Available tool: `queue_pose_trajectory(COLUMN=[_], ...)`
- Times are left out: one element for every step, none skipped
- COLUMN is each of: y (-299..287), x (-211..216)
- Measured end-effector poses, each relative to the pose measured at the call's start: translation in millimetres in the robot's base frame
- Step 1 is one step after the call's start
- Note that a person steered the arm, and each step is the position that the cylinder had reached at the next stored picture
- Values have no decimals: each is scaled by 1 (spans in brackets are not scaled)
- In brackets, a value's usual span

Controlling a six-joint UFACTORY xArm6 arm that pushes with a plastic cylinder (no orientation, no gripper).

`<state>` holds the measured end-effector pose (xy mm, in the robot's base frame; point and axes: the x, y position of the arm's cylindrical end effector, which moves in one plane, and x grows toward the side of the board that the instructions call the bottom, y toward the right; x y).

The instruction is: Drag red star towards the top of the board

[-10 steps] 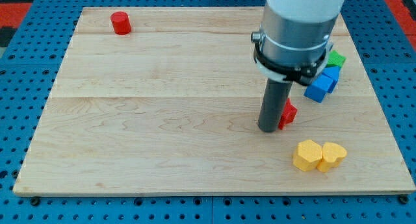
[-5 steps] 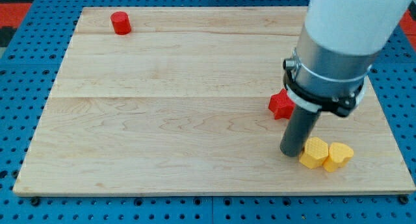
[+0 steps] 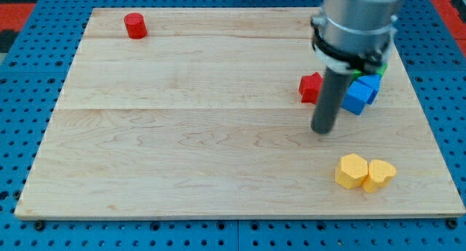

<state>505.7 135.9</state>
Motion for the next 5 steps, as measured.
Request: queue_pose_trajectory(y=[20, 17, 3, -11, -38], x=[-28, -58, -85, -109, -122])
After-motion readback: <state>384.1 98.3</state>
